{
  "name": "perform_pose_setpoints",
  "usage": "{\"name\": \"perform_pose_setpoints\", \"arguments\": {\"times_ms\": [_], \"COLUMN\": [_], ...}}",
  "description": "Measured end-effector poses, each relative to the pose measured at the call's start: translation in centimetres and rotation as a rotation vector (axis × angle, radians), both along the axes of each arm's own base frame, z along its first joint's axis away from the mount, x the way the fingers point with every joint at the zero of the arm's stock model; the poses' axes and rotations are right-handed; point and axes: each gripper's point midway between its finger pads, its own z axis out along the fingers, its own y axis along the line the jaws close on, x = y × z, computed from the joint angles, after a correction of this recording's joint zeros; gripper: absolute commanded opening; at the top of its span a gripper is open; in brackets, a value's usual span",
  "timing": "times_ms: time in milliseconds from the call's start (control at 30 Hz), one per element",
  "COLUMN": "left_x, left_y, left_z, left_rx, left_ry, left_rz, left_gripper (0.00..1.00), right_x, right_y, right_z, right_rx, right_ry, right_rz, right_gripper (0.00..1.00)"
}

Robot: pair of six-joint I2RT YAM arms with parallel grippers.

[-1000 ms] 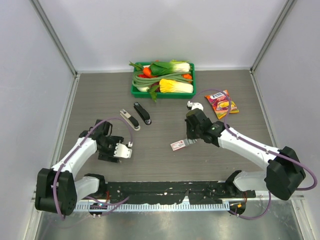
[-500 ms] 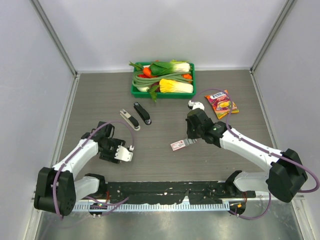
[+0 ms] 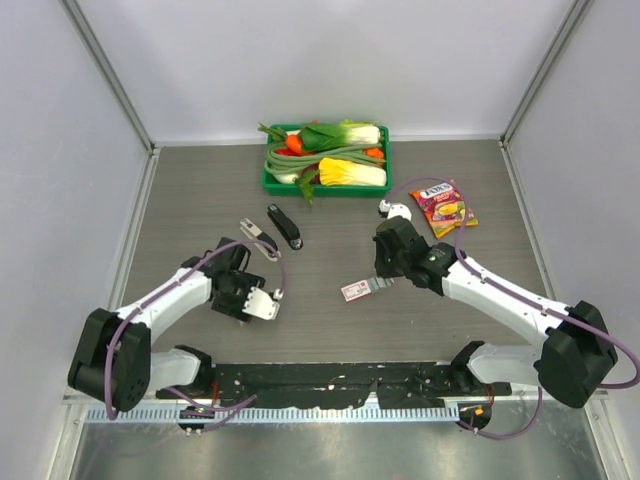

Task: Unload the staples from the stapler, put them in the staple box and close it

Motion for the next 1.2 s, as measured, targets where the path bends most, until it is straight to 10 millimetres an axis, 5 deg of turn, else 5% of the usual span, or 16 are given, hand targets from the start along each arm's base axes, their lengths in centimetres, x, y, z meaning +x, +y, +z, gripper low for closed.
{"name": "perform_pose_setpoints", "arguments": {"times_ms": [400, 667, 1200], "left_x": [2.2, -0.2, -2.9], "left_y": [-2.5, -2.0, -0.2], "left_z": [2.4, 3.2, 0.7], "left_rx": [-0.098, -0.111, -0.092], "left_ry": [0.019, 0.077, 0.163], "left_rz": [0.096, 0.163, 0.547], "left_gripper": [0.63, 0.63, 0.65], "right_x": [-0.3, -0.4, -0.4], "right_y": [-0.4, -0.5, -0.5], "right_z": [-0.2, -0.3, 0.3], "right_rx": [-0.017, -0.021, -0.008], "right_ry": [0.015, 0.019, 0.004], "right_rz": [-0.006, -0.005, -0.005], "right_gripper": [0.08, 0.08, 0.05]}}
